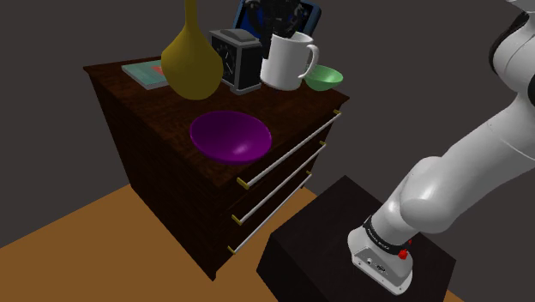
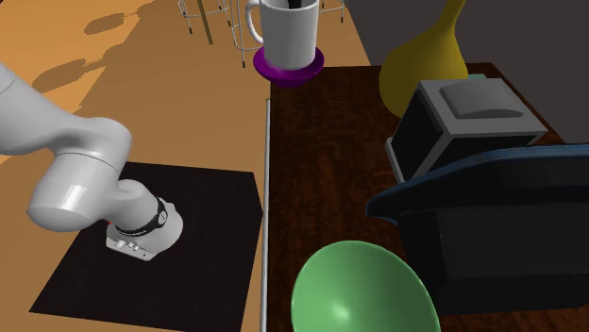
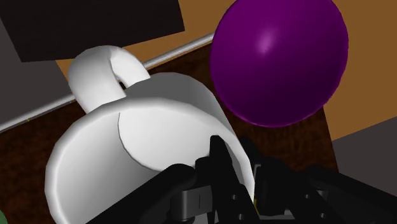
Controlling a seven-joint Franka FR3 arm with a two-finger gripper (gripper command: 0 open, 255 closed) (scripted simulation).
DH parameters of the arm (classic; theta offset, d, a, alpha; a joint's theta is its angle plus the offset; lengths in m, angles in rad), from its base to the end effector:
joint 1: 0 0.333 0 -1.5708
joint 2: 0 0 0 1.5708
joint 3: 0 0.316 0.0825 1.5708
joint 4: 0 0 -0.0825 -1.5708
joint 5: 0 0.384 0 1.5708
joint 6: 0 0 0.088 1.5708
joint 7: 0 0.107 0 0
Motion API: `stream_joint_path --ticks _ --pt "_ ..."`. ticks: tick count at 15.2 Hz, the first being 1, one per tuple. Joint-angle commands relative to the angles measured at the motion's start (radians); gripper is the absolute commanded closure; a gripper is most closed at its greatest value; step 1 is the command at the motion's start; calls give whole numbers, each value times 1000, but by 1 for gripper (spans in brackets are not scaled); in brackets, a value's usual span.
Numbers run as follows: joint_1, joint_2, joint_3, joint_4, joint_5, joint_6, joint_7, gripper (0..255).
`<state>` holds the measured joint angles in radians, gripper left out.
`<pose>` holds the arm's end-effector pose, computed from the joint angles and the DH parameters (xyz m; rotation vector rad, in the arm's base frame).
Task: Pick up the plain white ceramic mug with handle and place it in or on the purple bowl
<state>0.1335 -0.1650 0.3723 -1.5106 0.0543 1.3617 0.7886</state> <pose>0.4062 0.2561 0.7126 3.1092 -0.4316 0.0121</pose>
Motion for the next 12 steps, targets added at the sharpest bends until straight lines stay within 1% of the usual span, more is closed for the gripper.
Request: stream_joint_path --ticks 1,6,10,12 --pt "23 39 41 48 -9 -9 65 255" --pt "91 155 135 183 -57 -39 220 255" --pt "176 287 207 337 -132 -82 351 255" --pt "167 261 198 277 -115 -44 342 255"
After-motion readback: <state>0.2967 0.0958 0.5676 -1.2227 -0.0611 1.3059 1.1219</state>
